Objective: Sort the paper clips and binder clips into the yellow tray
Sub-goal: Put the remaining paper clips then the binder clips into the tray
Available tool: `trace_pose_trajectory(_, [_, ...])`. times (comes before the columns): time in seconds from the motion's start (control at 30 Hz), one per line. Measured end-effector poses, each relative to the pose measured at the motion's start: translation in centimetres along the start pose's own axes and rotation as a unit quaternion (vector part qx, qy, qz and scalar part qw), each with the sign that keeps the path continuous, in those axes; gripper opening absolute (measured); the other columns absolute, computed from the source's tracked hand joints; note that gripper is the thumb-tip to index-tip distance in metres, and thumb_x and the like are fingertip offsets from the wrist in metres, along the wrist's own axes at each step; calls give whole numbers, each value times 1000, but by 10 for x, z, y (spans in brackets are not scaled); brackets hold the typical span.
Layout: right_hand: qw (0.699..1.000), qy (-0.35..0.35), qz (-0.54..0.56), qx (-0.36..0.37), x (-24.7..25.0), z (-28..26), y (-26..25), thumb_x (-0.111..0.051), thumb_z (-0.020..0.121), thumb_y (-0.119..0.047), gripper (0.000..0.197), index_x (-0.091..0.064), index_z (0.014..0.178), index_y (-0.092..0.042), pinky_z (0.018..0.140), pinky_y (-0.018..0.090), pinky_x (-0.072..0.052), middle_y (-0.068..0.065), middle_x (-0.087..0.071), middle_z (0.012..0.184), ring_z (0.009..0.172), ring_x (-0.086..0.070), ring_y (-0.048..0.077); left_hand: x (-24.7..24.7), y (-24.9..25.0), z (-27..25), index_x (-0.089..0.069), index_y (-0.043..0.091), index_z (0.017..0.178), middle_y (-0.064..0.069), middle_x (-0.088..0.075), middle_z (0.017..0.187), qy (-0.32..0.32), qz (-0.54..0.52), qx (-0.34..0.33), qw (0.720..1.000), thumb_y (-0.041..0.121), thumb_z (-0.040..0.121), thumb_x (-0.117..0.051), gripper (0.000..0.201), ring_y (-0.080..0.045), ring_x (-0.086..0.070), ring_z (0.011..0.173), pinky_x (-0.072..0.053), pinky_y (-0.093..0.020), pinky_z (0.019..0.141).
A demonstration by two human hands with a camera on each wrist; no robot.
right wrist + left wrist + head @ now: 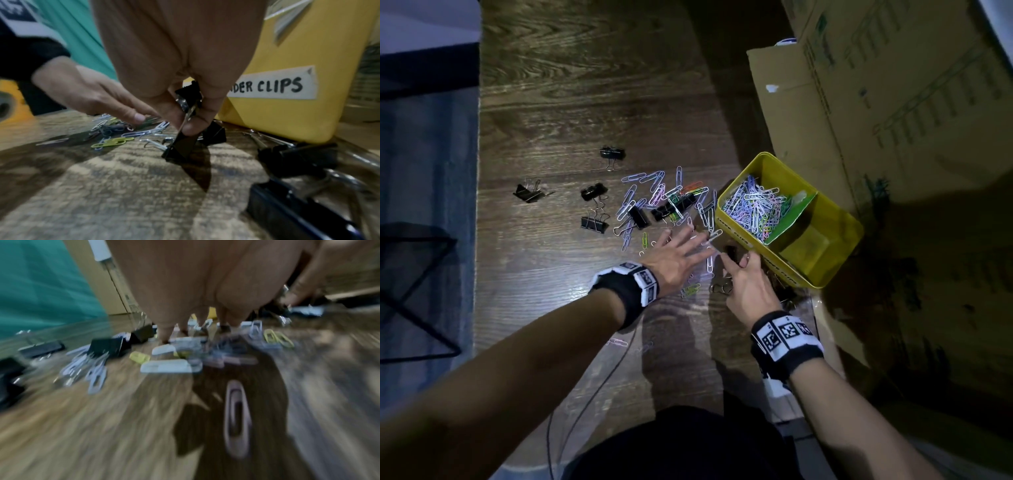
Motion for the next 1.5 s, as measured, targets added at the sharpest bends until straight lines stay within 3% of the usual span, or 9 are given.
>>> trace_pose_trajectory(0.1, [1000,16,4,-24,2,-6,9,-54,83,5,70,-30,146,-13,101,33,-40,13,-27,131,110,-53,30,-13,-1,-25,-3,31,147,4,8,156,31,6,-29,999,27,97,-32,58,-22,8,144,1,-51,115])
trace_pose_trajectory(0.23, [998,56,8,-19,-2,-7,18,-53,80,4,67,-36,143,-10,104,37,-38,14,-30,128,111,-51,33,-42,-8,-68,-34,26,138,-3,-40,145,106,23,-74,991,28,87,-49,54,-25,-34,135,-28,-46,109])
trace_pose_trajectory(0.37, [995,103,-8,-7,0,-10,14,-53,79,1,60,-45,137,-9,98,41,-44,16,-35,128,110,-49,35,-21,-12,-76,-37,28,134,-3,-45,140,175,-22,-57,983,32,90,-44,45,-24,-38,126,-41,-43,98])
trace_pose_trajectory(0.6, [987,146,-65,-9,3,-19,3,-70,68,-12,60,-57,127,-11,96,51,-46,25,-38,135,118,-45,42,-30,-9,-40,3,39,145,11,18,152,22,0,-7,1000,45,98,-21,53,-22,18,142,3,-53,115])
trace_pose_trajectory(0.83, [977,181,-108,42,-8,-36,-37,-67,68,-15,61,-54,127,-19,115,56,-8,32,-11,152,143,-3,46,-69,-15,-98,-21,25,145,2,-14,154,47,15,-72,996,43,94,-14,55,-19,-8,142,-15,-53,113])
trace_pose_trajectory(1.03, [988,15,-54,146,-59,-33,-78,-60,86,-31,52,-45,135,-21,100,44,-43,9,-39,134,126,-38,26,-47,-58,-82,6,26,146,5,16,154,60,-74,63,993,46,97,-16,58,-14,16,141,3,-47,116])
trace_pose_trajectory(1.27, [984,-79,-79,137,-111,-28,-93,-69,76,-52,81,-33,138,-16,101,44,-40,12,-33,135,125,-36,28,-87,-31,-120,-5,21,148,7,9,152,46,-84,-43,994,41,95,-16,58,-14,15,141,3,-42,116])
trace_pose_trajectory(1.4, [986,-37,-63,147,-108,-28,-101,-71,71,-57,77,-40,133,-24,99,41,-40,4,-39,129,122,-38,24,-76,-41,-166,-25,19,145,-5,-21,154,159,-214,-6,964,17,90,-43,58,-20,-17,142,-17,-40,116])
trace_pose_trajectory(1.5, [997,-5,-50,53,-96,-26,-77,-71,64,-65,87,-40,130,-19,103,39,-36,6,-38,130,123,-34,25,-62,-69,-198,-42,19,128,-13,-51,123,261,-243,119,927,22,71,-39,57,-33,-52,107,-48,-46,91])
Point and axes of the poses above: each hand's wrist, its own z-axis towards the middle knuckle, its own x-axis out of the back of the hand, y = z × x, the point moved 10 cm from there along z, towards the middle knuckle
